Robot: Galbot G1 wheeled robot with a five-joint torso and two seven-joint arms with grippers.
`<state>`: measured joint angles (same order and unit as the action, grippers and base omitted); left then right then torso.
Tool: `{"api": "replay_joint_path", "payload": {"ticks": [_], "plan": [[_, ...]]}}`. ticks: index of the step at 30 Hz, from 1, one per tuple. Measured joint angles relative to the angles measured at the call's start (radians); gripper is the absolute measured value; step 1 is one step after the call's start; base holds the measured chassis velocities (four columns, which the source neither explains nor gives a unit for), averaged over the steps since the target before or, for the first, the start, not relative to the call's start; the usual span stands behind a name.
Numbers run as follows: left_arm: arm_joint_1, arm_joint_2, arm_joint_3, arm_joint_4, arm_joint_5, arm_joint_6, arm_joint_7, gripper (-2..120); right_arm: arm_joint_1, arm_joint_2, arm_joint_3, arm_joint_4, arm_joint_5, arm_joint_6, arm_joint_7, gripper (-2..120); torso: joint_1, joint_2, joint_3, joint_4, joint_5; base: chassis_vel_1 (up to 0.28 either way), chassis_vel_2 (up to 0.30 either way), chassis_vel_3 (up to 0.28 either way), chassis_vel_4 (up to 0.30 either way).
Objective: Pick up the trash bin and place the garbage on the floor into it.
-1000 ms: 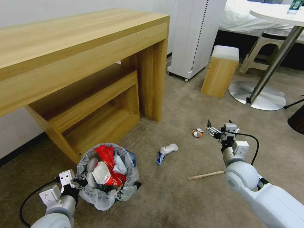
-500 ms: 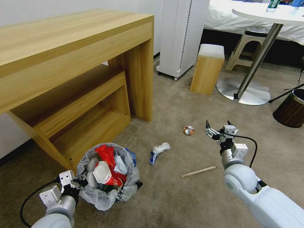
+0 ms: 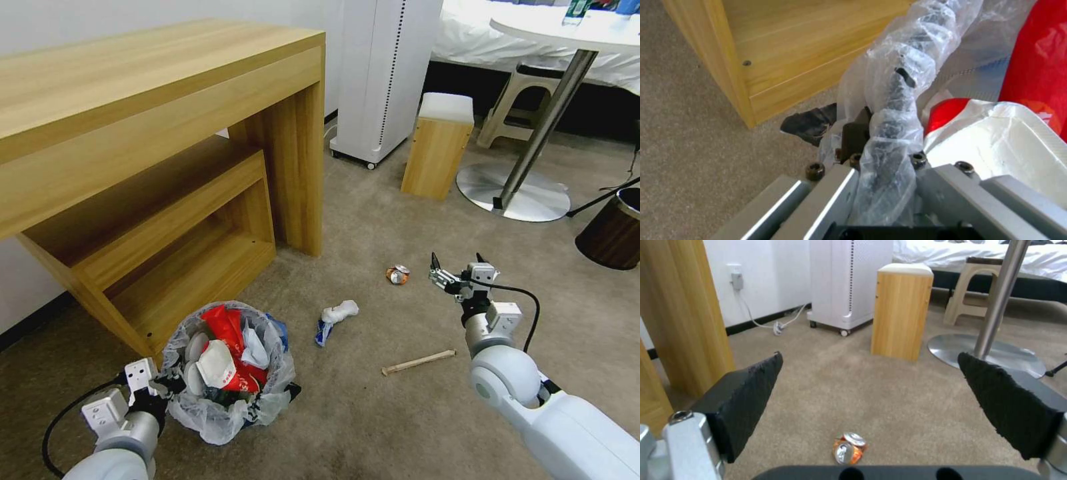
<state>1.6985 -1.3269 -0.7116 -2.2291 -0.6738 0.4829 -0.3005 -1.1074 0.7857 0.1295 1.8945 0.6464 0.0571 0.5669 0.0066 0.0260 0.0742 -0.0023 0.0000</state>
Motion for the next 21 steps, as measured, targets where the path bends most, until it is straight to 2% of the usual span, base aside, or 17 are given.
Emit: {"api": "replay_joint_path", "payload": {"ticks": [11, 21], "plan": [[0.007, 0.002, -0.004, 0.0, -0.002, -0.002, -0.001, 0, -0.016, 0.004, 0.007, 0.007, -0.002, -0.007, -0.001, 100, 0.0, 0.0, 0.0, 0.0, 0.0, -0.008, 0.008, 0.004, -0.011], [0.009, 0.005, -0.005, 0.003, -0.002, -0.01, 0.003, 0, -0.021, 0.007, 0.007, 0.008, -0.013, -0.007, -0.002, 100, 0.0, 0.0, 0.0, 0.0, 0.0, -0.099, 0.104, 0.094, -0.098]]}}
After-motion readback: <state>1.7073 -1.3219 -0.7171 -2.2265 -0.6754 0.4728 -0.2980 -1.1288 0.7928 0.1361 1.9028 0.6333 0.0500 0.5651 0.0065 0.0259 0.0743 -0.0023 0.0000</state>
